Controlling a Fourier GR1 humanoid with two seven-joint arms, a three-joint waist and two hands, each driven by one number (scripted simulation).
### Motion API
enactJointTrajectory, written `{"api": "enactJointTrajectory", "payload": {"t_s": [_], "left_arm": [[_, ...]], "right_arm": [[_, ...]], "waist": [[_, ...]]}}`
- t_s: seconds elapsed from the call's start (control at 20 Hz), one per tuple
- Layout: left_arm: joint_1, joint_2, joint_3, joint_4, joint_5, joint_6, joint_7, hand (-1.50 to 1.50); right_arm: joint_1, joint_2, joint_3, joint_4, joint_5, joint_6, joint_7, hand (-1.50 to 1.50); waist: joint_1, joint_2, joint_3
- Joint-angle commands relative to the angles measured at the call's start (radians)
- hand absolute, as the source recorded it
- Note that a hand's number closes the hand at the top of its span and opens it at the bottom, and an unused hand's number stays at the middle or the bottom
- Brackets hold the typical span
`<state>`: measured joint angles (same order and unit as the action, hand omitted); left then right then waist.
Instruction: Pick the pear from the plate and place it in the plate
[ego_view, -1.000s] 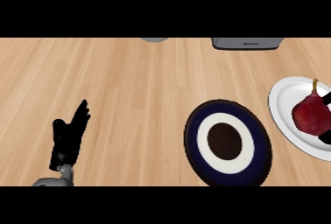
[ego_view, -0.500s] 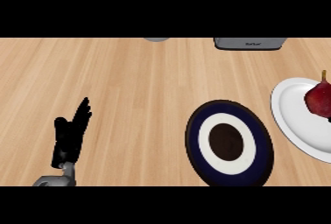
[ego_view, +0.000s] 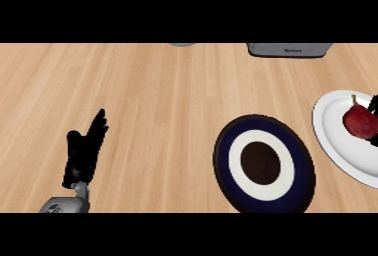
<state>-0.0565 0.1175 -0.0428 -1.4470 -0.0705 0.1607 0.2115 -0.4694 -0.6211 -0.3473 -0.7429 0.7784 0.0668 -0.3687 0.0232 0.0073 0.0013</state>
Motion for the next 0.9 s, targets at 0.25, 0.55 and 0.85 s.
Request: {"api": "enactJointTrajectory", "payload": {"t_s": [0.25, 0.55, 0.85], "left_arm": [[0.007, -0.005, -0.010, -0.057, -0.017, 0.011, 0.039, 0.00], [-0.012, 0.030, 0.040, -0.012, 0.024, -0.033, 0.032, 0.00], [0.013, 0.001, 0.010, -0.043, -0.006, 0.001, 0.040, 0.00]], "right_arm": [[-0.059, -0.128, 0.041, 0.330, 0.054, 0.117, -0.230, -1.50], [-0.114, -0.085, -0.043, 0.336, -0.076, 0.201, -0.397, -1.50], [-0.177, -0.133, -0.264, 0.453, -0.314, 0.420, -0.406, -1.50]], "waist": [[0.003, 0.001, 0.002], [-0.011, -0.004, 0.001], [-0.006, -0.002, 0.003]]}}
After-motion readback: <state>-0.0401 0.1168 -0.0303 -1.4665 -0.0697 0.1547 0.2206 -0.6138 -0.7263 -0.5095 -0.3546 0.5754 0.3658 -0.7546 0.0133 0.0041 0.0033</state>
